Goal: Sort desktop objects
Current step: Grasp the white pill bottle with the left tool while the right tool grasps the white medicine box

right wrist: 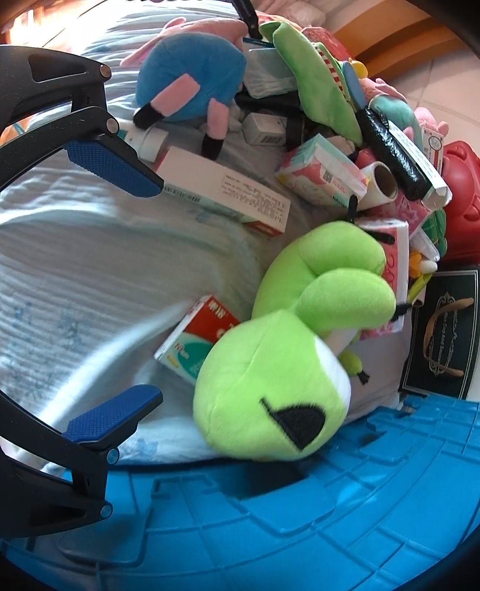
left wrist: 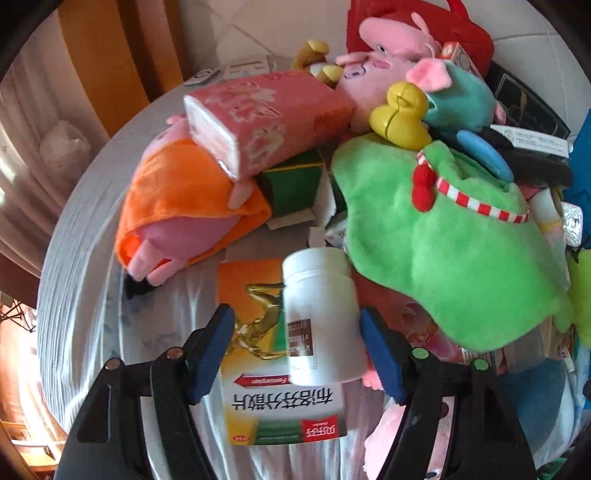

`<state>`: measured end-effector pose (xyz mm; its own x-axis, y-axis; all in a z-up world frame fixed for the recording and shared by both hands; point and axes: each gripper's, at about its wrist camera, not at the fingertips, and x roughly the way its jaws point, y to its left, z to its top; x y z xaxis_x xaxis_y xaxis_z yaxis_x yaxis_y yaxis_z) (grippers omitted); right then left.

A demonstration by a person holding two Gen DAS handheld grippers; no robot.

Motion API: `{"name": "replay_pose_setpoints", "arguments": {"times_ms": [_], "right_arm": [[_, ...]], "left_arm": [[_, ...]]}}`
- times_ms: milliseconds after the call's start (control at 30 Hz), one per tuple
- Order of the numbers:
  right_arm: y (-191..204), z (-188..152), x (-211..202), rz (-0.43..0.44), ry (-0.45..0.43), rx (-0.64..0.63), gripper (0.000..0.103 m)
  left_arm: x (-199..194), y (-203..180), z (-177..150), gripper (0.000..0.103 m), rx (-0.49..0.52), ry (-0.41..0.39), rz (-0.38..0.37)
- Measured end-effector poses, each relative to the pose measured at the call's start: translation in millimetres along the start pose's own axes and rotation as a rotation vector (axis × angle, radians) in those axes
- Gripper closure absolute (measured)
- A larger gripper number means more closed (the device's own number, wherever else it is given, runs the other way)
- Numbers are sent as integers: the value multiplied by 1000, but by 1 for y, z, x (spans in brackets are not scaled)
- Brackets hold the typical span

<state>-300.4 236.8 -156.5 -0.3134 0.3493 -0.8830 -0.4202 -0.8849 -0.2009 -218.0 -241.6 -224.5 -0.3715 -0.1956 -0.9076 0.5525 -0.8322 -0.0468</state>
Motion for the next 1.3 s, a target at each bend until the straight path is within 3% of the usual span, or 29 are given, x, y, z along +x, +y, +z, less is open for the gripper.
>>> {"name": "replay_pose_setpoints", "arguments": {"times_ms": [33,233,333,367,400,433,500,700,767,900,1200,1233,1267,1300], "right_arm": [[3,3,2,12,5,1,0],[34,23,32,82,59,-6,0],[49,33,47,116,80,-3,1],[54,37,53,126,92,0,4],[59,41,59,129,103,0,16],[64,44,64,121,111,-1,36],[71,49,71,110,124,2,52],[88,57,87,102,151,-13,50],[90,55,93,96,164,-24,55],[86,49,73,110,117,-43,59],[57,37,-28,190,-73,-160,62],[52,38,-41,204,-106,-181,66],[46,40,-54,219,-136,-181,94],[36,38,-65,231,-164,-173,101]], "left_arm": [[7,-4,0,57,23,23,-2],[-4,7,-10,57,-26,-7,1],[-25,12,-24,57,-15,-56,60],[-31,15,-27,57,-19,-66,61],[-37,17,-31,57,-27,-74,59],[-42,19,-34,57,-35,-81,54],[-53,24,-40,57,-58,-95,55],[-74,34,-55,57,-104,-123,35],[-79,33,-61,57,-119,-126,19],[-97,27,-65,57,-126,-158,-11],[-156,-13,-61,57,-74,-269,-84],[-162,-21,-60,57,-62,-281,-96],[-169,-29,-58,57,-50,-292,-108],[-176,-38,-57,57,-36,-304,-119]]}}
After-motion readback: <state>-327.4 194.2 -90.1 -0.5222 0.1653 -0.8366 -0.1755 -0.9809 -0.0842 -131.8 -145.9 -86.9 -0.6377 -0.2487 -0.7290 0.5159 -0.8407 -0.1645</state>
